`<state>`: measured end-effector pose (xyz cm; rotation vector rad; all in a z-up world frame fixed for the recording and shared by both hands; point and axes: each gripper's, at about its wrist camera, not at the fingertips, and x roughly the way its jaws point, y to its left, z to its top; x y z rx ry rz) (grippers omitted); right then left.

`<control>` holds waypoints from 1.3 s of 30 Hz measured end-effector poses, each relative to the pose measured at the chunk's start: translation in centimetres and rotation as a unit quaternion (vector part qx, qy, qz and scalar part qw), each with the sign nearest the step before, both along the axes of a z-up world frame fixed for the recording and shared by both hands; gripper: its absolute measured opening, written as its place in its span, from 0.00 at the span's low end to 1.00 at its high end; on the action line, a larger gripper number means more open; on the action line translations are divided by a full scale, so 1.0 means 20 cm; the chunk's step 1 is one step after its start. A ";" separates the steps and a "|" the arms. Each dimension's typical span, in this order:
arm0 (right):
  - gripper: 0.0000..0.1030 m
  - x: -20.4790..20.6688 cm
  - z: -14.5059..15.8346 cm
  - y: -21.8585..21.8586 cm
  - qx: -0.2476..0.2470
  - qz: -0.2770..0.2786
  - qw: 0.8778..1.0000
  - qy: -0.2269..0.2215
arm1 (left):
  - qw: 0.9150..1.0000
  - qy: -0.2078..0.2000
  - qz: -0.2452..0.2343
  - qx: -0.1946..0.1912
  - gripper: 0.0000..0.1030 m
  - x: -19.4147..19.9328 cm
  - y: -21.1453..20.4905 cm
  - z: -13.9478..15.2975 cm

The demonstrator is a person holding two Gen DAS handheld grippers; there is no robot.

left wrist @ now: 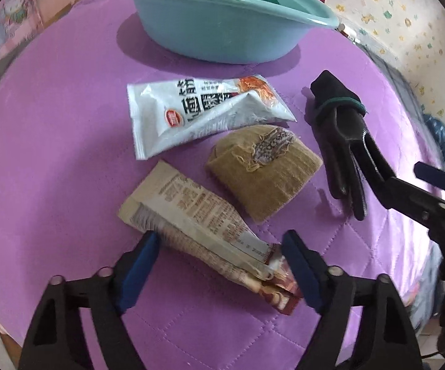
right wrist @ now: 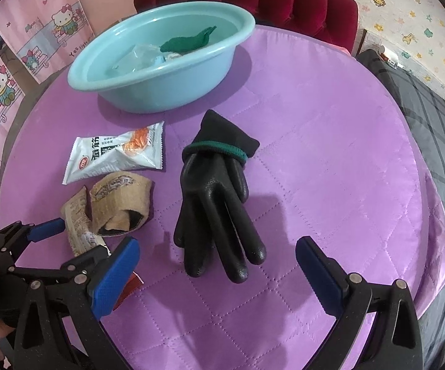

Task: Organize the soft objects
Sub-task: 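Grasp the snack bar wrapper with the left tool while the right tool grasps the black glove, then carry the snack wrapper and black glove over the basin with both tools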

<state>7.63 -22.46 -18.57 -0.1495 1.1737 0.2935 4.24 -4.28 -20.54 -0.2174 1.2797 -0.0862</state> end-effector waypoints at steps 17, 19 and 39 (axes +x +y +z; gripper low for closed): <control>1.00 0.08 -0.05 0.04 0.011 0.003 1.000 0.007 | 0.999 -0.006 0.017 -0.040 0.28 -0.14 0.12 0.05; 1.00 0.10 -0.07 0.05 0.014 0.003 1.000 0.008 | 0.999 -0.004 0.024 -0.039 0.28 -0.16 0.15 0.05; 0.15 0.16 -0.14 0.15 0.001 0.002 1.000 0.022 | 0.999 -0.018 0.028 -0.024 0.28 -0.21 0.32 0.14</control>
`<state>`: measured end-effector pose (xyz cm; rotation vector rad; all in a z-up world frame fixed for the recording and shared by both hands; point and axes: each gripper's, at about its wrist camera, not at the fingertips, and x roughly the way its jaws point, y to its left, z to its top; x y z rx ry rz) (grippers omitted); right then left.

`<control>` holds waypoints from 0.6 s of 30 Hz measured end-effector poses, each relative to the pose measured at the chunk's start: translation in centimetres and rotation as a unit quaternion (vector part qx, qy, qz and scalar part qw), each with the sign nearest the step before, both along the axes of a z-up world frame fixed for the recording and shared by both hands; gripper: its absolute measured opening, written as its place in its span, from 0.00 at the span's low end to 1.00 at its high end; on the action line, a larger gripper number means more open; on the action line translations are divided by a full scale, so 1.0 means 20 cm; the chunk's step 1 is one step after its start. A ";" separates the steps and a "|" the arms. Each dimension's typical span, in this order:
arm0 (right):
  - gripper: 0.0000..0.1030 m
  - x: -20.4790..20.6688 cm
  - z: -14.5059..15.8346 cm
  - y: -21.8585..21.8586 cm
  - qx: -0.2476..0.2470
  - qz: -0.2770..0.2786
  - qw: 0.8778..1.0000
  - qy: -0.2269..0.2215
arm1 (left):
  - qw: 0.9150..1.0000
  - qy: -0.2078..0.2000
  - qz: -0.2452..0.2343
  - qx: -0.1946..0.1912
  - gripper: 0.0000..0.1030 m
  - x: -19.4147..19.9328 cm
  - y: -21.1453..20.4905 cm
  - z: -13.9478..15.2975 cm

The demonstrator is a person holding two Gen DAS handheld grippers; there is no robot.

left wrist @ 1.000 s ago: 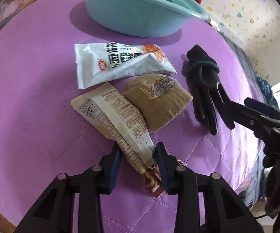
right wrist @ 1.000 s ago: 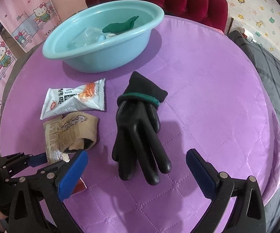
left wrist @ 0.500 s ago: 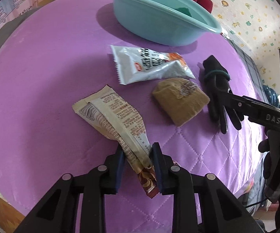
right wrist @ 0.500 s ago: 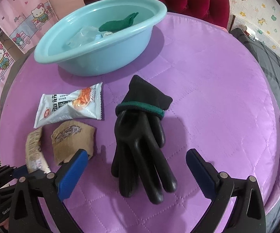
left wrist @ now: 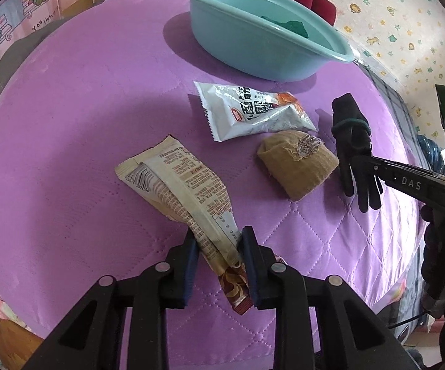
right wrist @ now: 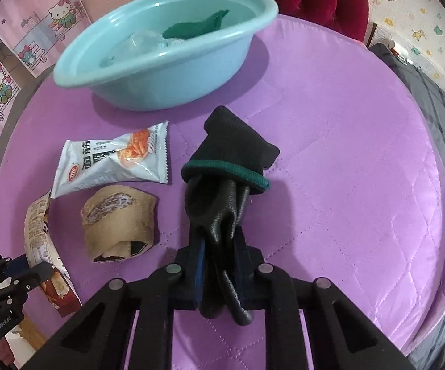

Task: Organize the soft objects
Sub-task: 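Carry the snack wrapper and black glove over the basin with both tools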

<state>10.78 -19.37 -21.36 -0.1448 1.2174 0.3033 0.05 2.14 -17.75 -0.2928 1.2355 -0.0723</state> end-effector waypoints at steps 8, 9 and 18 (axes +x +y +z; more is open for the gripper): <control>0.15 -0.12 0.07 0.02 0.006 -0.020 1.000 -0.005 | 1.000 -0.015 -0.023 0.001 0.28 0.01 0.01 0.06; 0.15 -0.14 0.08 0.02 0.007 -0.022 1.000 -0.005 | 1.000 -0.017 -0.026 0.003 0.28 0.01 0.01 0.07; 0.15 -0.20 0.22 0.00 0.018 -0.044 0.999 -0.015 | 0.997 -0.045 -0.055 0.016 0.28 0.03 0.02 0.19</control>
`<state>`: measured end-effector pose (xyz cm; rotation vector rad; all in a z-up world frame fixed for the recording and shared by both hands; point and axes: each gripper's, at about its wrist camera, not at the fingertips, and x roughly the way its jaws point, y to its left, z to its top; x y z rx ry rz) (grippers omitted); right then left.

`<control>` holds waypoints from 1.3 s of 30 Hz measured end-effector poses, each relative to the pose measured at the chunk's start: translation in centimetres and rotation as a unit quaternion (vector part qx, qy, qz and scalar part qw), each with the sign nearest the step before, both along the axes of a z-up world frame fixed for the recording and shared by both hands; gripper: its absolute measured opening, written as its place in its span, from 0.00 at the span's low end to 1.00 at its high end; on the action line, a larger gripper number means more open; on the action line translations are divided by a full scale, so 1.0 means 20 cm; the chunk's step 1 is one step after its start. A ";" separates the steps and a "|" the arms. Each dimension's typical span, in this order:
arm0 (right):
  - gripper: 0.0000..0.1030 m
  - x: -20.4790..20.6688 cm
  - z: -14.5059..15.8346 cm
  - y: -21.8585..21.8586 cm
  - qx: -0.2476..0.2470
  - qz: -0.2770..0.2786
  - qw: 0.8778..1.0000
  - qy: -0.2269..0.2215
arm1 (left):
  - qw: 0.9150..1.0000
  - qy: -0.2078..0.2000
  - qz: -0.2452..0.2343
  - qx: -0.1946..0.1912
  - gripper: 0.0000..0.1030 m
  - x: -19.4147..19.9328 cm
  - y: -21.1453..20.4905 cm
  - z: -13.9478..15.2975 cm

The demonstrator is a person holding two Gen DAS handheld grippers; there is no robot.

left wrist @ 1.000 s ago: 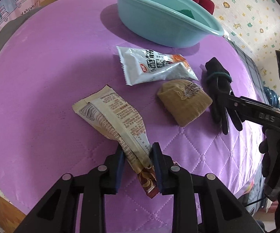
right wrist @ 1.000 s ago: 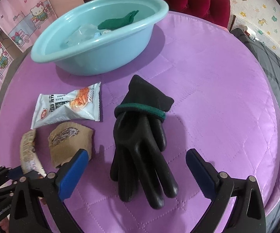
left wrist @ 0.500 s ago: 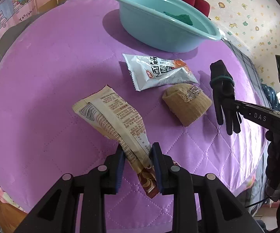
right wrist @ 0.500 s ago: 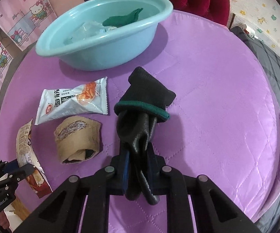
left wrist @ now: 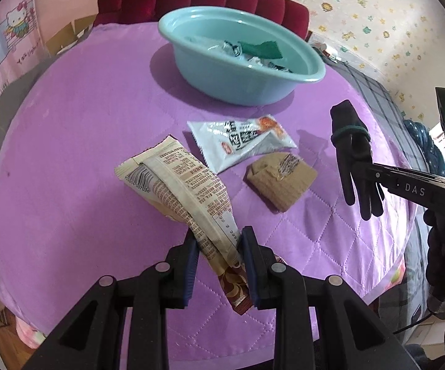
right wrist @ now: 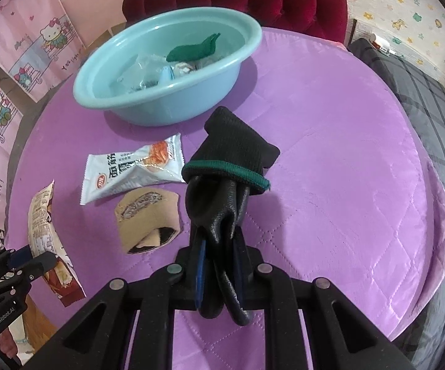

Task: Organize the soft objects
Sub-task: 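Carry the snack wrapper and black glove over the basin with both tools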

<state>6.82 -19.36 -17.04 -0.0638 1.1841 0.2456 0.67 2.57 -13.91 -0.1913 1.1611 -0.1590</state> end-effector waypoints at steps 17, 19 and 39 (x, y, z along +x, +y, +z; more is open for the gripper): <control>0.15 -0.04 0.24 0.04 0.008 -0.005 0.999 -0.042 | 0.998 -0.050 -0.046 0.008 0.29 0.09 -0.02 0.21; 0.15 -0.03 0.26 0.05 0.008 -0.004 0.999 -0.046 | 0.997 -0.055 -0.049 0.007 0.29 0.10 -0.03 0.23; 0.15 0.17 0.48 0.18 0.010 0.025 0.997 -0.066 | 0.991 -0.094 -0.098 0.003 0.29 0.38 -0.09 0.42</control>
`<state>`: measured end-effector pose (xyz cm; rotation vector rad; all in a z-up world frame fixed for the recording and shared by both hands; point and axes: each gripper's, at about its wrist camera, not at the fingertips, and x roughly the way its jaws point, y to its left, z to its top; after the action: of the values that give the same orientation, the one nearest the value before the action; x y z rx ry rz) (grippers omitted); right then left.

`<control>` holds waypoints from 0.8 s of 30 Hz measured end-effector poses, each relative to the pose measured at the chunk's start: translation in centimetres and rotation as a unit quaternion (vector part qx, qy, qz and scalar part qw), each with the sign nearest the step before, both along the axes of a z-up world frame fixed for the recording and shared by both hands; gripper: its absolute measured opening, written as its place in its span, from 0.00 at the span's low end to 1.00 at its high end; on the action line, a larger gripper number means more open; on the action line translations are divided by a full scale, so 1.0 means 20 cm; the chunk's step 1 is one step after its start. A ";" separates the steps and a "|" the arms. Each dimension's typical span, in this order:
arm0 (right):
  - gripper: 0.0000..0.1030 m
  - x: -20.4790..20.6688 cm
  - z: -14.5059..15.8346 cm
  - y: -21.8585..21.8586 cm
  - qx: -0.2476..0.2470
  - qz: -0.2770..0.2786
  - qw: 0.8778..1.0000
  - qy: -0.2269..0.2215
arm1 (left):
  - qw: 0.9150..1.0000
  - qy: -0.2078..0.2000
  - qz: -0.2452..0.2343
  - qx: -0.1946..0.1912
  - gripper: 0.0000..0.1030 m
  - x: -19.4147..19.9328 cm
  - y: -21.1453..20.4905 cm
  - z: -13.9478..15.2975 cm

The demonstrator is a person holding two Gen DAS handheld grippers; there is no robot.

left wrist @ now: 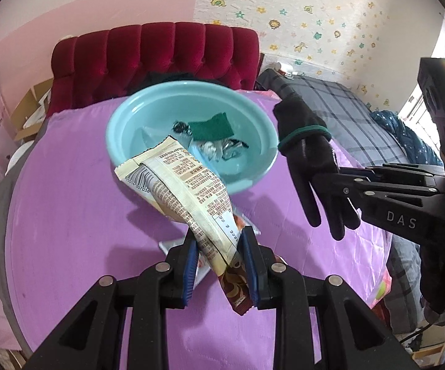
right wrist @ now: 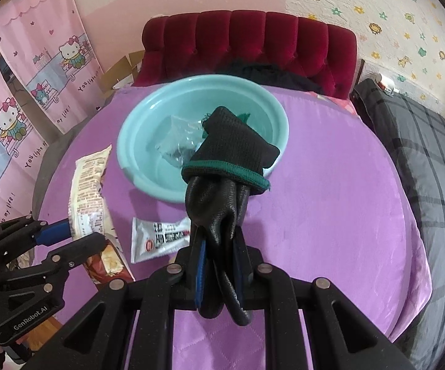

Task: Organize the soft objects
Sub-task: 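Carry the snack wrapper and black glove over the basin with both tools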

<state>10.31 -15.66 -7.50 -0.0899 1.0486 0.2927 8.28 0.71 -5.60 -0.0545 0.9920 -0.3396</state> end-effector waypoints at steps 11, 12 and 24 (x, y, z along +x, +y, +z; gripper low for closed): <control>0.15 0.21 0.07 0.06 0.012 0.012 1.000 -0.003 | 1.000 -0.005 -0.020 0.004 0.29 0.22 -0.03 0.04; 0.15 0.23 0.07 0.07 0.011 0.014 1.000 -0.005 | 1.000 -0.004 -0.020 0.003 0.29 0.26 -0.03 0.05; 0.16 0.53 0.02 0.16 0.011 0.024 1.000 0.005 | 0.999 0.004 -0.033 0.019 0.29 0.53 0.00 -0.01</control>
<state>20.87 -12.42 -7.09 -0.0936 1.0535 0.3478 18.95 0.75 -5.71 0.0123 1.0094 -0.3807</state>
